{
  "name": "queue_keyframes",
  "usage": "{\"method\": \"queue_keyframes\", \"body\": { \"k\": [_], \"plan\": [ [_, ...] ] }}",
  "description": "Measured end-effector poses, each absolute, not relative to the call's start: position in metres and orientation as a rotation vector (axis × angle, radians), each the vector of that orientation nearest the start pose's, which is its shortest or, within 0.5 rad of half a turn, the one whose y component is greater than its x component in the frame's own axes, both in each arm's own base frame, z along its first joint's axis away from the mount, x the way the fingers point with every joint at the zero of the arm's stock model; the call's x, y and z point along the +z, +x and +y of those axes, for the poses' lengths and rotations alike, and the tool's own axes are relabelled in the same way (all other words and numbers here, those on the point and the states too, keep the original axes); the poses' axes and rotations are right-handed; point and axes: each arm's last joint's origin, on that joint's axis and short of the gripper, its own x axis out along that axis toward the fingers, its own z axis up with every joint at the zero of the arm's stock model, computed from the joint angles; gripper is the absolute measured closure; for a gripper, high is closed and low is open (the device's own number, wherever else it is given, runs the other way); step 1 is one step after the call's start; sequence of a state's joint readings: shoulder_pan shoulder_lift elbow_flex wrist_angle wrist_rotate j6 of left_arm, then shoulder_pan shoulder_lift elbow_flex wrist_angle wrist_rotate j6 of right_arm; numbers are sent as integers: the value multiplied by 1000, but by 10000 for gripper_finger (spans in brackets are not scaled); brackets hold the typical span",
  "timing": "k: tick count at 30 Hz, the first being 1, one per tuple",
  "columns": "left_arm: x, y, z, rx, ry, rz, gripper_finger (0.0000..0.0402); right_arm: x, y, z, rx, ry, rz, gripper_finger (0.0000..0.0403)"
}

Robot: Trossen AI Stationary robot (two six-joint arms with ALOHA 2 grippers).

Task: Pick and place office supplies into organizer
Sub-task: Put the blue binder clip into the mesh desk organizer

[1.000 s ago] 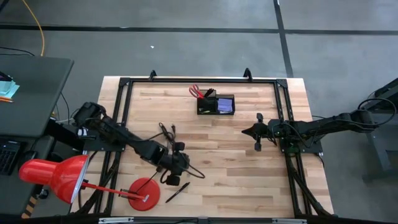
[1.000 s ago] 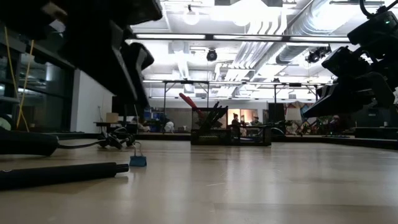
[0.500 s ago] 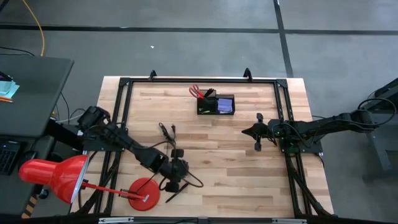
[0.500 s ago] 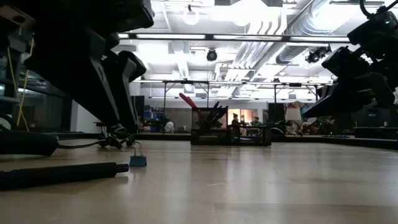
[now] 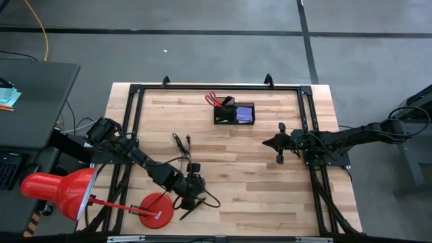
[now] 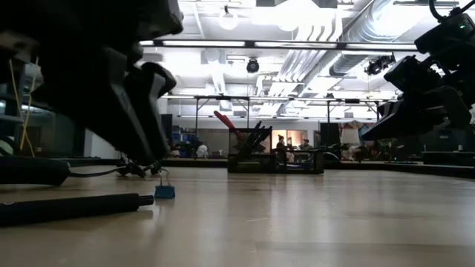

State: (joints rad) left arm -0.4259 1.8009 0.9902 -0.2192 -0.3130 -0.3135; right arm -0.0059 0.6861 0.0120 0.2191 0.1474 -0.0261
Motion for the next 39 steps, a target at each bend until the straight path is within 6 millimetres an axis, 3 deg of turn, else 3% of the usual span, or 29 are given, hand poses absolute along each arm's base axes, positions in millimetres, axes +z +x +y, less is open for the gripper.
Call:
{"method": "queue_keyframes", "body": {
  "k": [23,30,39],
  "plan": [
    [120,323,-136,26,133,978,261,122,131,-5,-145,-58,455,402],
    [127,333,-141,24,129,971,262,122,131,-5,-145,-58,462,402],
    [126,331,-140,31,137,996,311,121,130,-5,-144,-59,476,402]
  ]
}}
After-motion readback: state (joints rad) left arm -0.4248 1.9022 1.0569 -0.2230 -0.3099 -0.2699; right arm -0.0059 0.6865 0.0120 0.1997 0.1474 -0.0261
